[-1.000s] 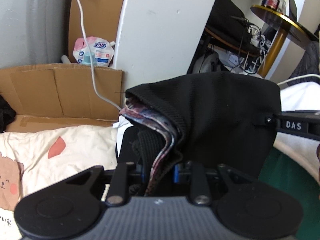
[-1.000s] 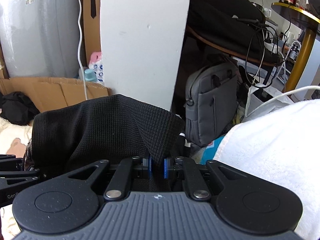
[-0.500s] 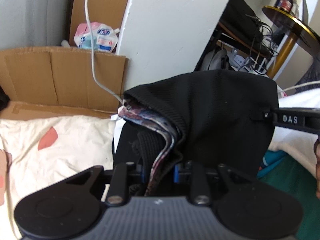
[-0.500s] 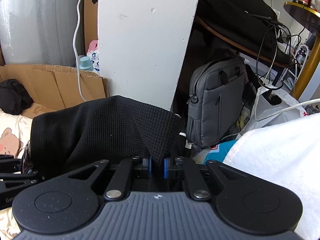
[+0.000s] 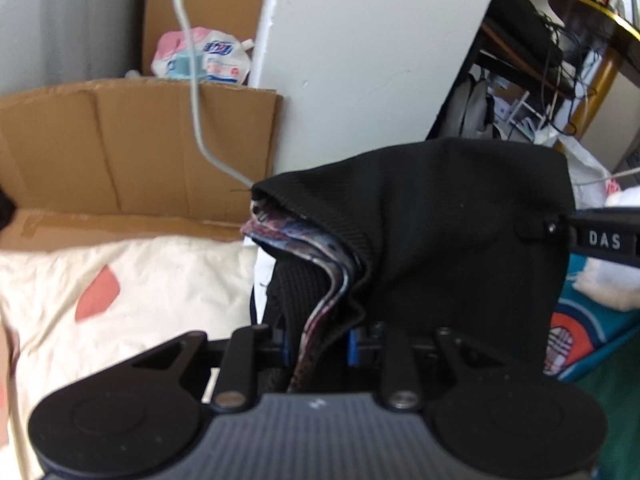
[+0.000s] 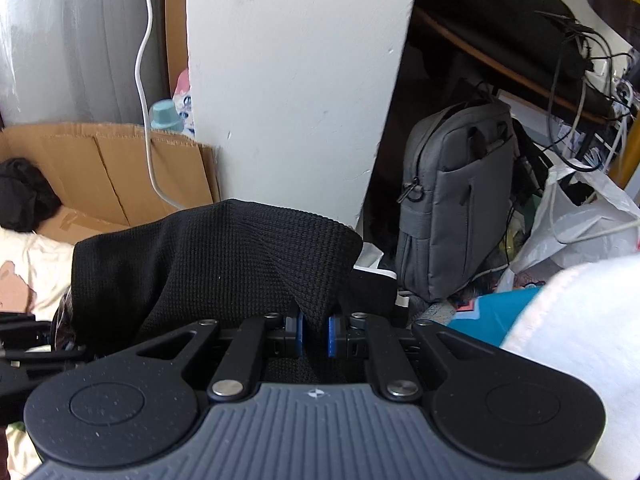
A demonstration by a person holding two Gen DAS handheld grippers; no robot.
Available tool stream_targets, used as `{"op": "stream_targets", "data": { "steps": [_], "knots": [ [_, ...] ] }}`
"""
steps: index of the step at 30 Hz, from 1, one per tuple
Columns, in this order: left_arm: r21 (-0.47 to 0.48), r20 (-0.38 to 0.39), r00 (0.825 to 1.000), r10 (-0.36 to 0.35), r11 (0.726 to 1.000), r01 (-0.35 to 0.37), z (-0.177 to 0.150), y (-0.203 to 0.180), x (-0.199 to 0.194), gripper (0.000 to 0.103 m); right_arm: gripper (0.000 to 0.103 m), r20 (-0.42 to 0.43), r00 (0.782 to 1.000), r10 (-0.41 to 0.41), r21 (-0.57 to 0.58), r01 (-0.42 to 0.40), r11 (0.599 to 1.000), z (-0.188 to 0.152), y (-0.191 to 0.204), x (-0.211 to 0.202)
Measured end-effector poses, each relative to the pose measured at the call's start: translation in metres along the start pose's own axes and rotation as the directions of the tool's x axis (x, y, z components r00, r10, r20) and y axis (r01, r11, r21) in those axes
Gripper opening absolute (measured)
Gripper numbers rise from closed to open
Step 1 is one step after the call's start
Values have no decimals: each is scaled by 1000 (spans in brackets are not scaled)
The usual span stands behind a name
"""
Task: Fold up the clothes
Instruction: 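Lift the folded shorts with both grippers and carry them toward the white pillar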
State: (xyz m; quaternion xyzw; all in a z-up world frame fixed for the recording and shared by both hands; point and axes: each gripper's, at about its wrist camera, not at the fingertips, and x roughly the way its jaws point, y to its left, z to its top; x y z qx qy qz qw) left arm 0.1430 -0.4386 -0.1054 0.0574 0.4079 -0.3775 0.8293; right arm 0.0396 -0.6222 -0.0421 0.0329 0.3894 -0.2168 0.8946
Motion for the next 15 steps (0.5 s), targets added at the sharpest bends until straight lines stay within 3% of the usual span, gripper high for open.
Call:
{"op": "stream_targets", "data": {
  "steps": [6, 15],
  "knots": [
    [-47, 0, 998, -60, 997, 60, 8, 12, 25, 26, 11, -30, 999, -13, 11, 13, 1000, 9, -18, 38],
    [-38, 15, 994, -110, 993, 111, 22, 24, 63, 26, 11, -60, 998, -12, 19, 13, 1000, 18, -35, 83]
  ]
}}
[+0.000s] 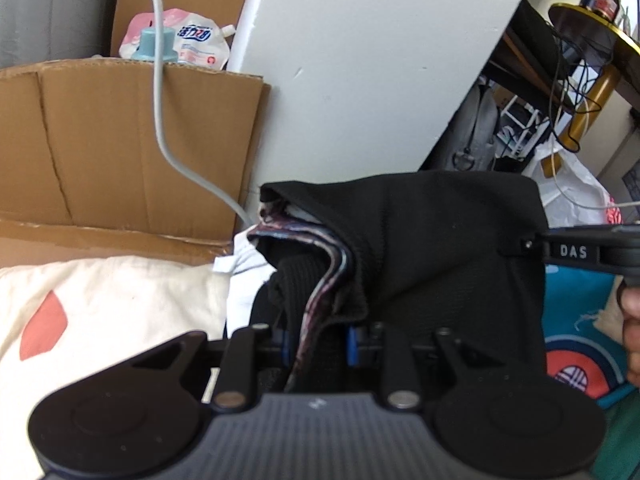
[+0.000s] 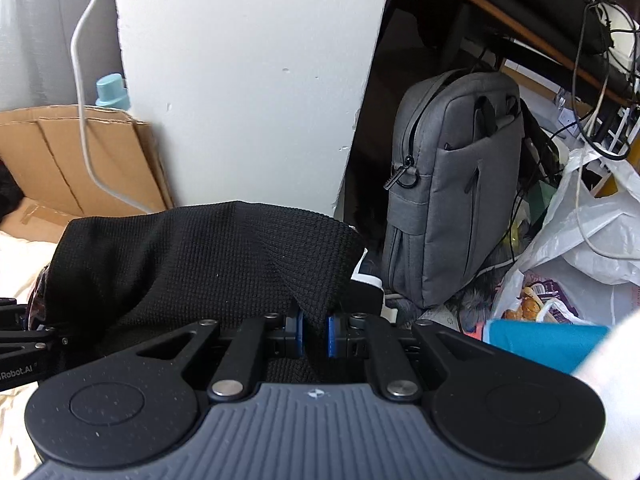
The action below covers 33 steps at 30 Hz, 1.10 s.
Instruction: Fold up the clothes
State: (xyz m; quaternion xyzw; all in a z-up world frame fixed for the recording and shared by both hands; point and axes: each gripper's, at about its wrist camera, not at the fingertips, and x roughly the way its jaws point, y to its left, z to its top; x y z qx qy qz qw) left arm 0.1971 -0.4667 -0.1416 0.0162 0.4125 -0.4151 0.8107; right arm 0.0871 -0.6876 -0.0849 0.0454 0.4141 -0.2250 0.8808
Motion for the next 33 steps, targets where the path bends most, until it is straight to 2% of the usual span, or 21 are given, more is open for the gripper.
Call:
{"op": "stream_targets", "data": {
  "steps": [5, 9, 11, 12, 15, 22, 23, 24, 25, 30, 33],
  "knots": [
    [23, 2, 1000, -24, 999, 24, 3, 9, 7, 27, 11, 24, 1000, 10, -20, -9, 1000, 2, -2, 19],
    [-4, -34, 999, 9, 1000, -9, -1, 17, 16, 35, 13, 31, 998, 55, 4, -56, 998, 0, -10, 36],
    [7, -6, 1000, 21, 1000, -21, -3, 17, 12, 37, 16, 14, 998, 61, -6, -61, 998, -3, -9, 46],
    [15, 2, 1000, 21, 1000, -21, -4, 17, 10, 38, 22, 9, 998, 59, -11, -59, 998, -5, -9, 51],
    [31, 14, 999, 38, 999, -38, -4, 16, 6, 42, 31, 40, 999, 15, -14, -14, 1000, -12, -7, 53],
    [15, 95, 987, 131, 991, -133, 2, 25, -19, 46, 32, 48, 999, -3, 46, 1, 999, -20, -15, 54],
    [24, 111, 984, 141, 989, -144, 3, 27, -22, 38, 32, 57, 998, -1, 53, -2, 999, -21, -15, 51],
    [31, 125, 981, 148, 988, -153, 4, 27, -25, 18, 32, 66, 998, 7, 52, -10, 999, -21, -14, 47],
    [36, 134, 980, 146, 988, -152, 5, 26, -26, 7, 32, 75, 997, 14, 50, -18, 999, -22, -13, 44],
    [65, 180, 979, 96, 992, -109, 10, 19, -34, 5, 32, 114, 993, 18, -27, -15, 1000, -23, -1, 29],
    [102, 180, 983, 42, 993, -61, 10, 11, -34, 5, 32, 124, 990, 65, -44, -60, 997, -23, 4, 24]
  ]
}}
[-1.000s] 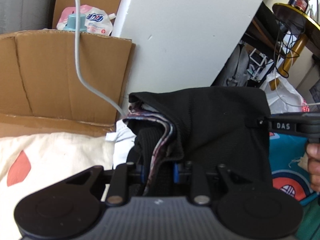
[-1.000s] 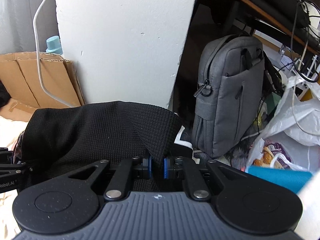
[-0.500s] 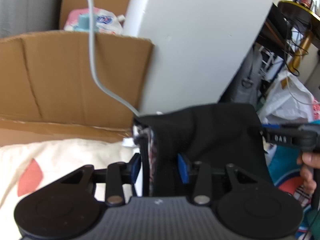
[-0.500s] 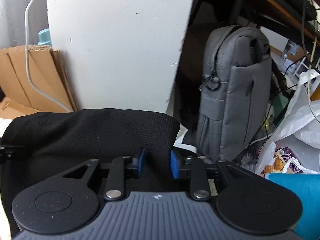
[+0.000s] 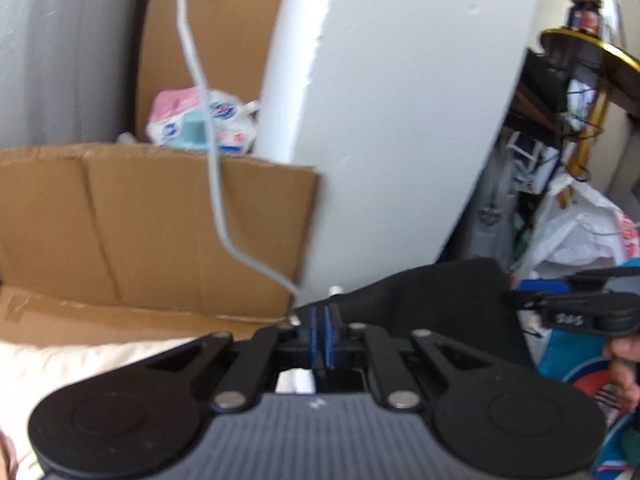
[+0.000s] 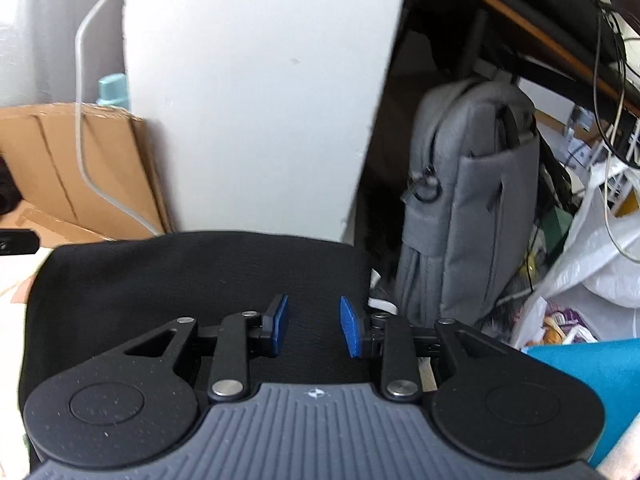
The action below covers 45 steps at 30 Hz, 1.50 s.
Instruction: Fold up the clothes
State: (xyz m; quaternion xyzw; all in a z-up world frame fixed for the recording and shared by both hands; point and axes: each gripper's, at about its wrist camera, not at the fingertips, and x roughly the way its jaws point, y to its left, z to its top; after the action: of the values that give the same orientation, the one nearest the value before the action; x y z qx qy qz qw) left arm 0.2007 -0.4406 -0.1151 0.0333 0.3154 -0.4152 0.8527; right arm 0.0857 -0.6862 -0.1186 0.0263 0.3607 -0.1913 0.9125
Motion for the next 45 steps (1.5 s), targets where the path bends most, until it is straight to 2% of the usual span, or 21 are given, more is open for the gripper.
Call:
{"op": "stream_targets", "data": {
  "steps": [4, 7, 18, 22, 25, 27, 28, 32, 36, 42, 45],
  "knots": [
    [16, -37, 999, -1, 1000, 2, -4, -5, 10, 5, 28, -27, 998, 50, 3, -50, 999, -4, 5, 4],
    [-8, -65, 998, 0, 1000, -1, -11, -4, 26, 5, 28, -51, 996, 76, 41, -74, 996, -11, 4, 11],
    [-63, -117, 993, 27, 997, -34, -39, 15, 73, 6, 28, -127, 990, 69, 125, -53, 991, -38, -5, 32],
    [-77, -140, 989, 49, 995, -61, -41, 21, 82, 8, 28, -136, 988, 73, 124, -56, 991, -47, -9, 38],
    [-84, -144, 984, 108, 989, -120, -40, 27, 85, 9, 28, -135, 989, 57, 123, -40, 992, -51, -12, 40],
    [-104, -169, 974, 151, 980, -170, -42, 35, 87, 8, 28, -135, 990, 38, 122, -21, 992, -51, -14, 40],
    [-115, -171, 974, 150, 978, -171, -44, 39, 86, 8, 28, -135, 991, 27, 123, -10, 992, -51, -14, 40],
    [-126, -133, 983, 123, 982, -140, -42, 45, 74, 9, 28, -138, 990, -11, 115, 27, 993, -49, -15, 35],
    [-93, -89, 991, 101, 990, -109, -32, 34, 59, 12, 28, -121, 993, 8, 128, 8, 992, -47, -15, 21],
    [-23, -98, 995, 11, 1000, -14, -31, 6, 43, 18, 29, -149, 988, 46, 101, -31, 994, -48, -5, 10],
    [19, -117, 993, -4, 1000, 6, -34, -8, 35, 20, 29, -163, 985, 55, 93, -40, 995, -48, -1, 2]
  ]
}}
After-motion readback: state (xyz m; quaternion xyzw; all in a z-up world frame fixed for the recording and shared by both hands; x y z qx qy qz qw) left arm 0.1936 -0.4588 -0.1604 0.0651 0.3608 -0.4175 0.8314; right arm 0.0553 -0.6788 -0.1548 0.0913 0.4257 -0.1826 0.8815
